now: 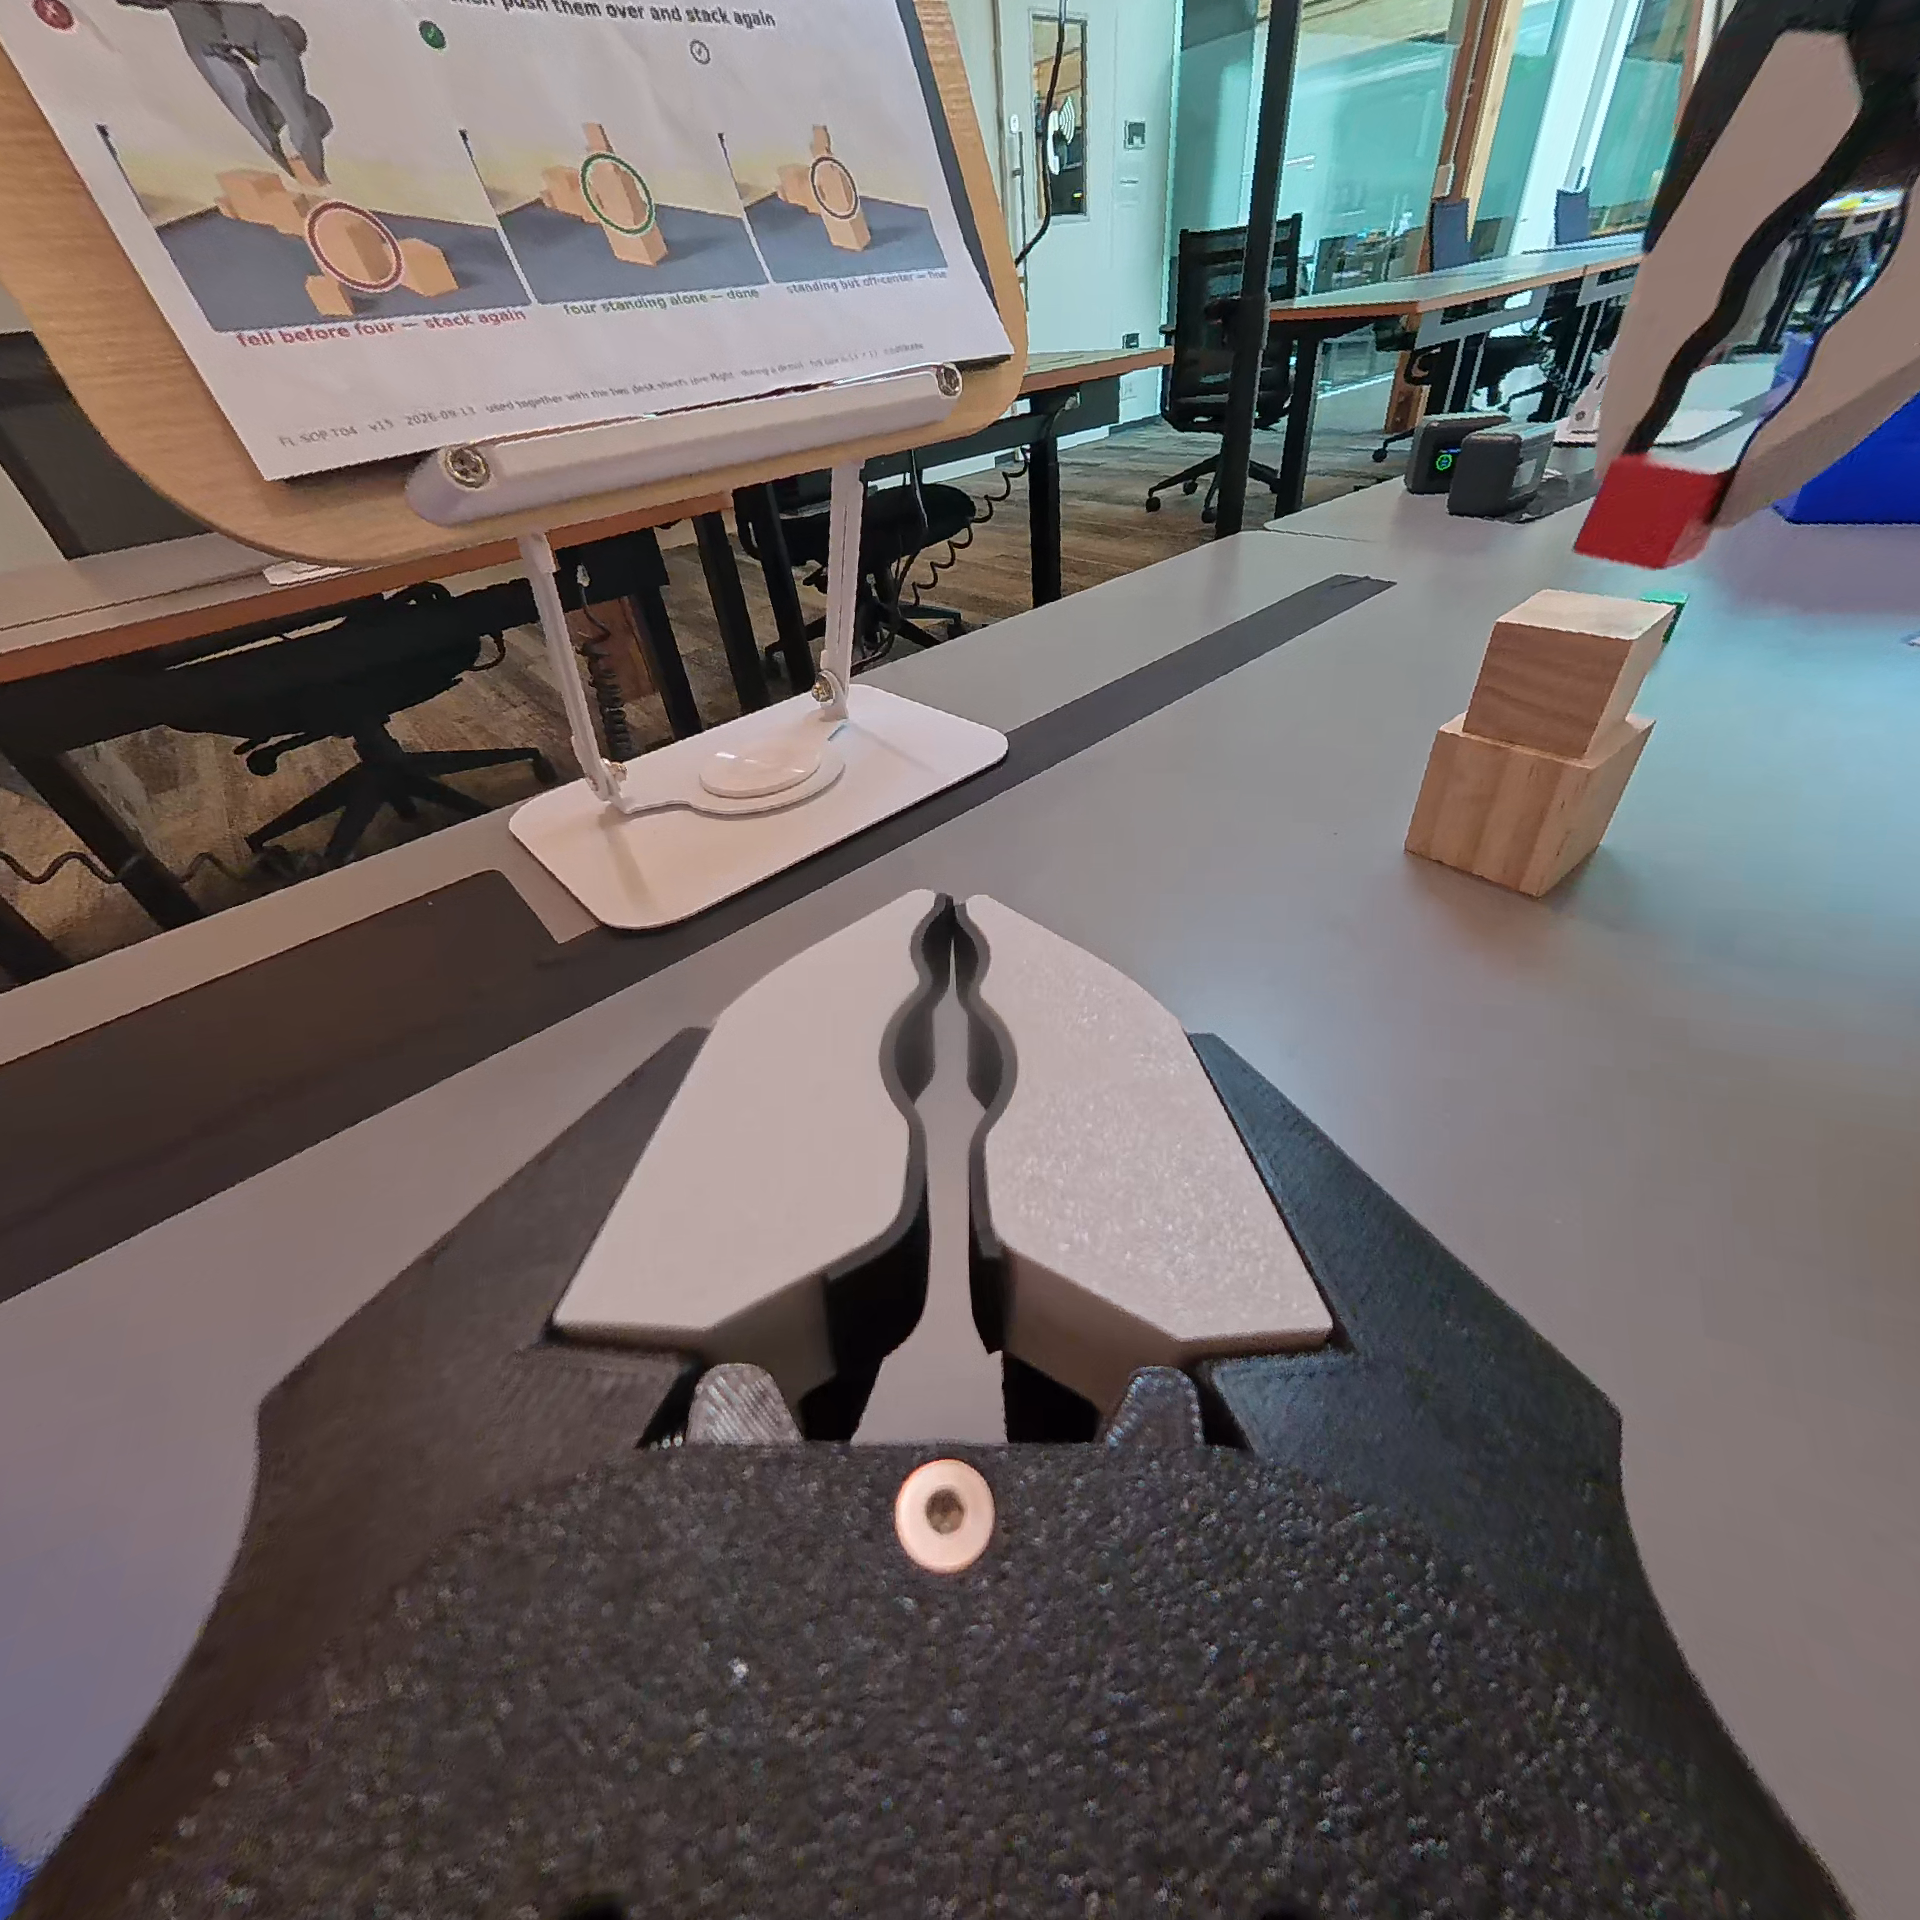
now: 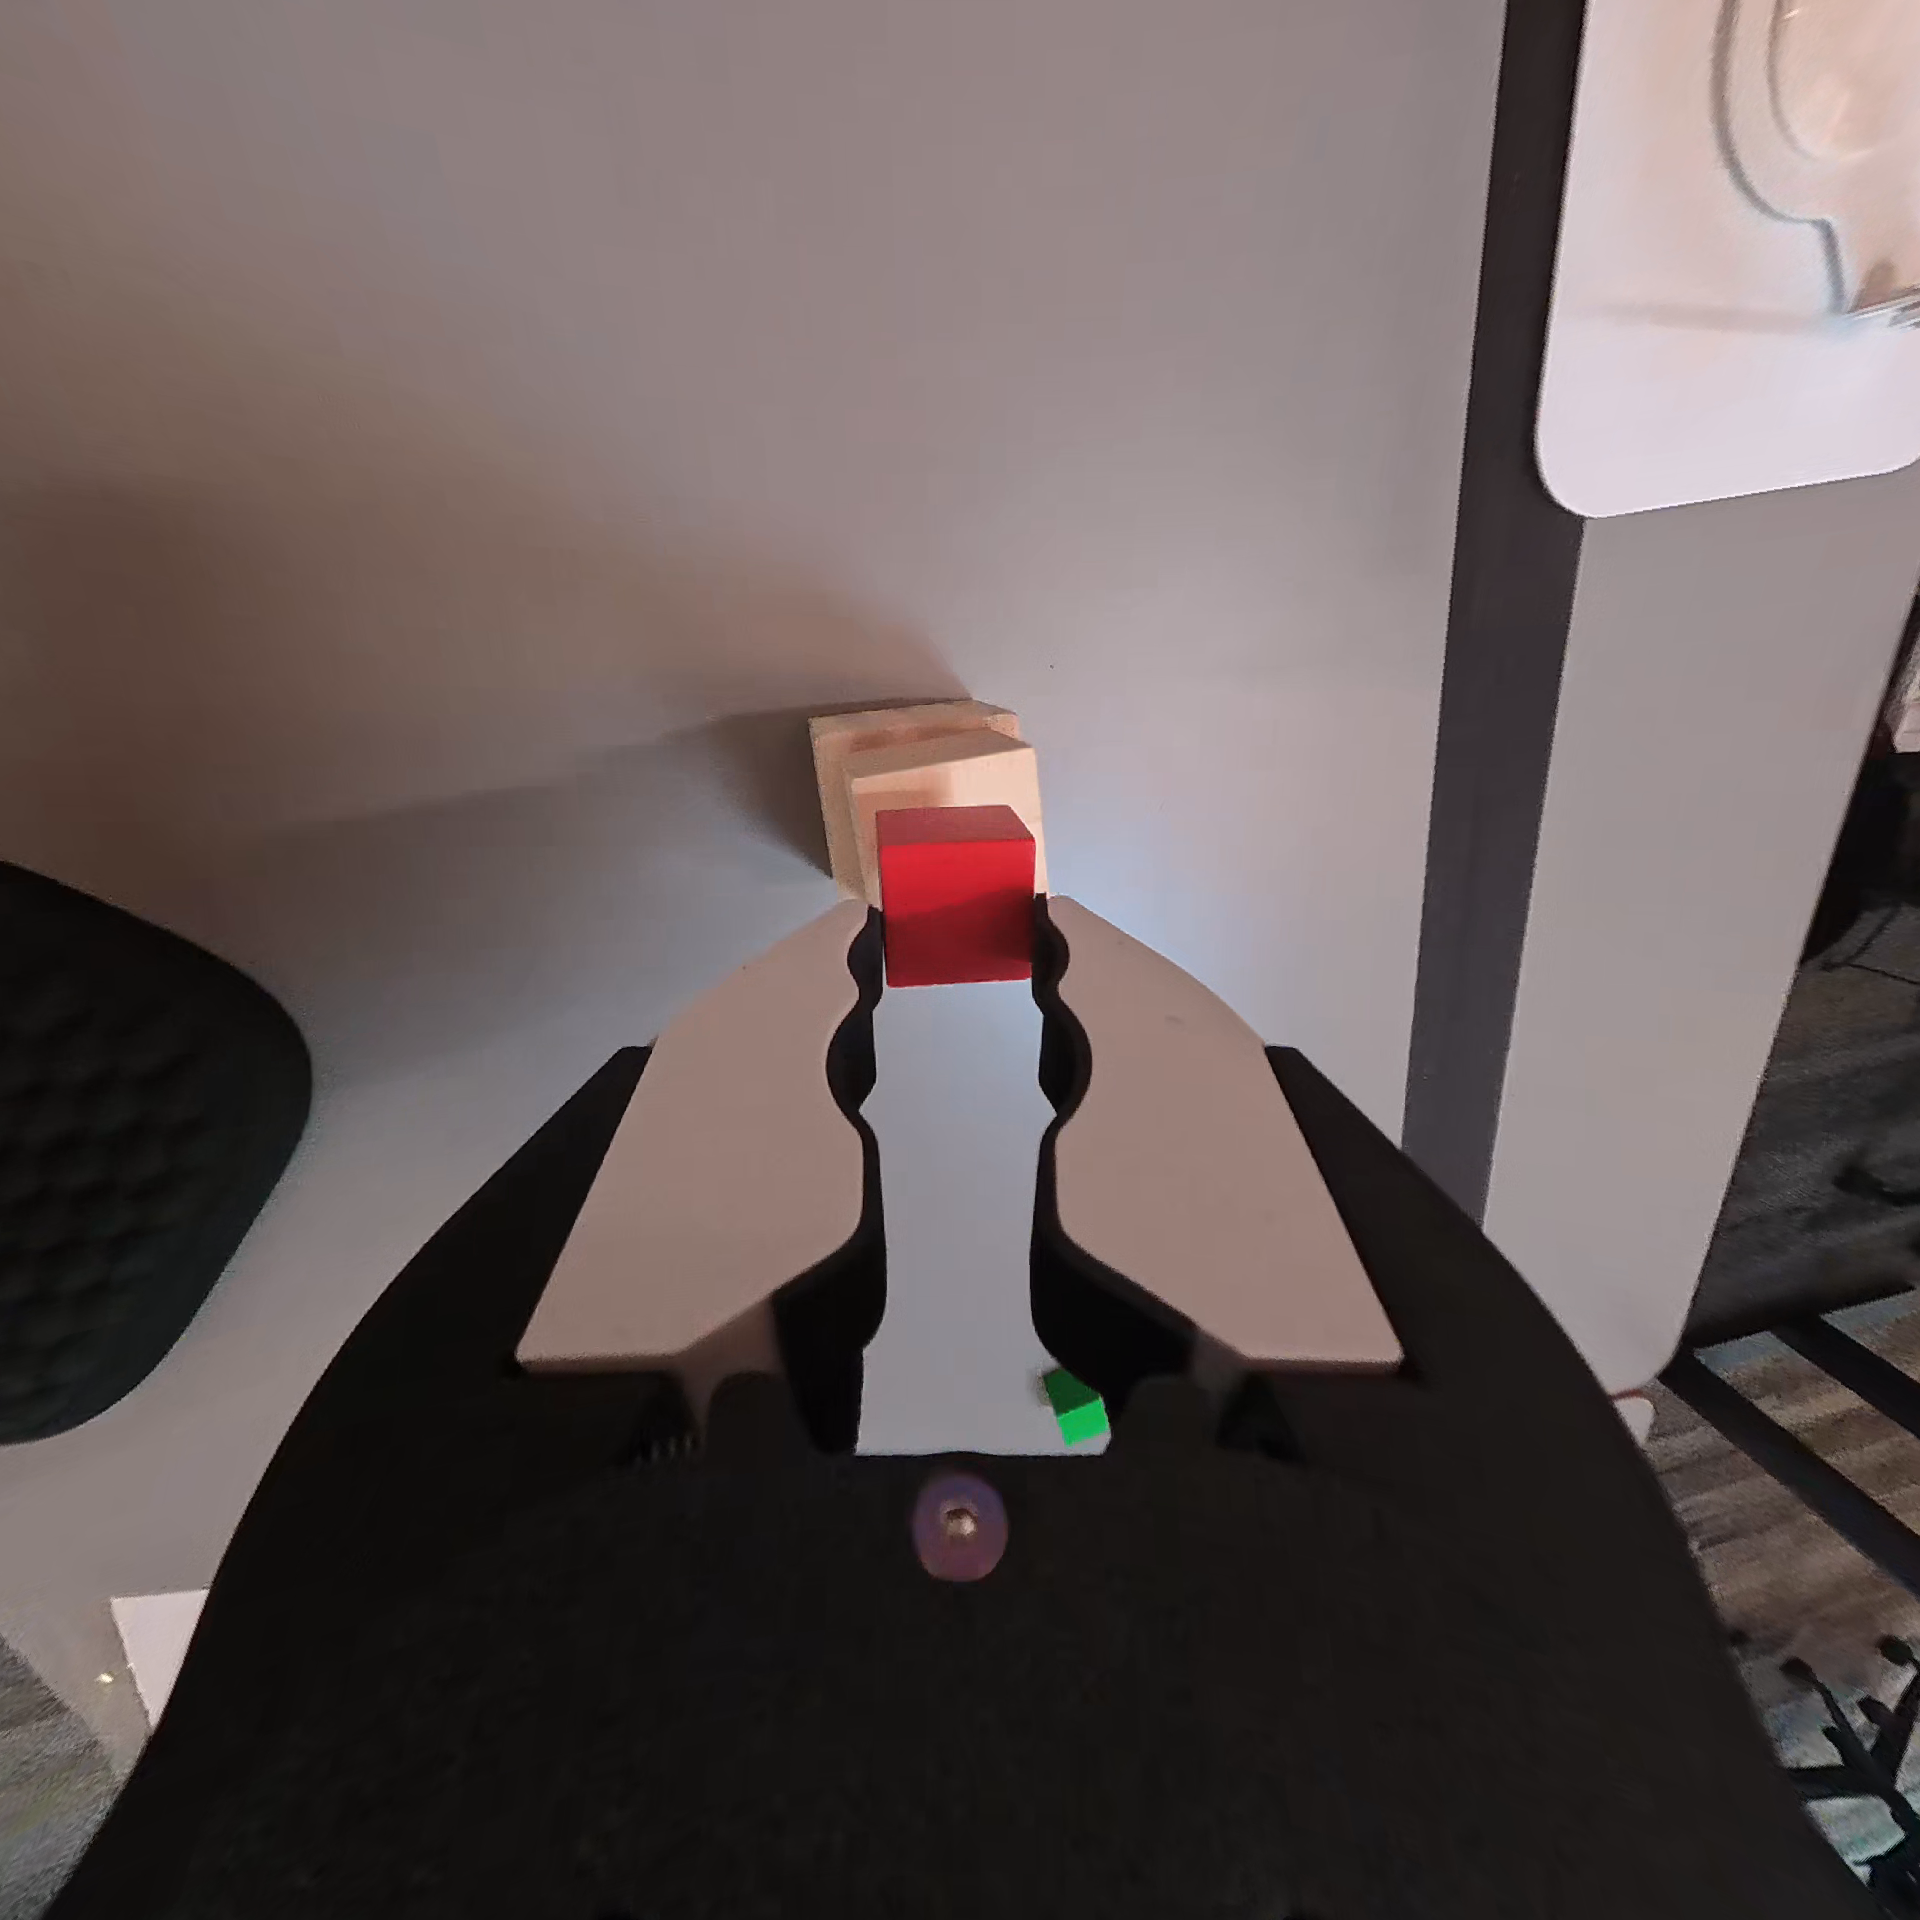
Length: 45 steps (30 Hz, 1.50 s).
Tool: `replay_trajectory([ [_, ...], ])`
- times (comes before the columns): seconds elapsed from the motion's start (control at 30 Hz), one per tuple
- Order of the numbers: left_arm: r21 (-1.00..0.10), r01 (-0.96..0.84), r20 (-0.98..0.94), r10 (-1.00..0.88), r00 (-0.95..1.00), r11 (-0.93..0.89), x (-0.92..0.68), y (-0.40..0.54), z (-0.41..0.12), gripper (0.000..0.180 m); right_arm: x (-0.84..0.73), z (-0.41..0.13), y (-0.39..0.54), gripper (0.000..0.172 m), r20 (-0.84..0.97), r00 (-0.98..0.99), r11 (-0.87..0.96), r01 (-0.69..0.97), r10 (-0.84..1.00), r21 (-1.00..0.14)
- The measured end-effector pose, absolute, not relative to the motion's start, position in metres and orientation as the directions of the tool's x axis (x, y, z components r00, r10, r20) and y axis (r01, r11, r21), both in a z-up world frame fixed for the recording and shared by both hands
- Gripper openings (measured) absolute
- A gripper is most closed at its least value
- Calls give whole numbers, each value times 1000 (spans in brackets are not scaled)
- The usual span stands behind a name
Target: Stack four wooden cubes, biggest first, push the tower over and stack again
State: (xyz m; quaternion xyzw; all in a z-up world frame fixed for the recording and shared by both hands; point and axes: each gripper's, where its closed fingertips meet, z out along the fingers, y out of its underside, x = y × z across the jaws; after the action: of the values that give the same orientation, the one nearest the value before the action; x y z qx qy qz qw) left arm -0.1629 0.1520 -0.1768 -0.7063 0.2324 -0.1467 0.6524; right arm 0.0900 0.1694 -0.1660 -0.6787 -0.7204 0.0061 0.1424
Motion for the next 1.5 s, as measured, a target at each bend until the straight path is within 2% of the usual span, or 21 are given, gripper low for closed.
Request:
replay_trajectory([
  [0.03,-990,-137,-96,-519,849,-41,-163,152,-177,0,89,-170,171,28,189,-38,76,977,981,-198],
  [1.1,-989,-139,-94,-529,843,-46,-161,153,-179,0,87,-184,177,28,153,-133,151,981,979,-118],
  [1.23,-989,-139,-95,-527,844,-44,-161,153,-178,0,88,-180,176,35,154,-126,146,981,980,-128],
  [1.4,-990,-133,-93,-522,848,-40,-163,152,-176,0,103,-148,187,38,215,-44,90,973,976,-213],
  [1.5,-991,-127,-93,-514,852,-31,-165,152,-174,0,149,-138,211,41,229,136,-81,968,964,-236],
])
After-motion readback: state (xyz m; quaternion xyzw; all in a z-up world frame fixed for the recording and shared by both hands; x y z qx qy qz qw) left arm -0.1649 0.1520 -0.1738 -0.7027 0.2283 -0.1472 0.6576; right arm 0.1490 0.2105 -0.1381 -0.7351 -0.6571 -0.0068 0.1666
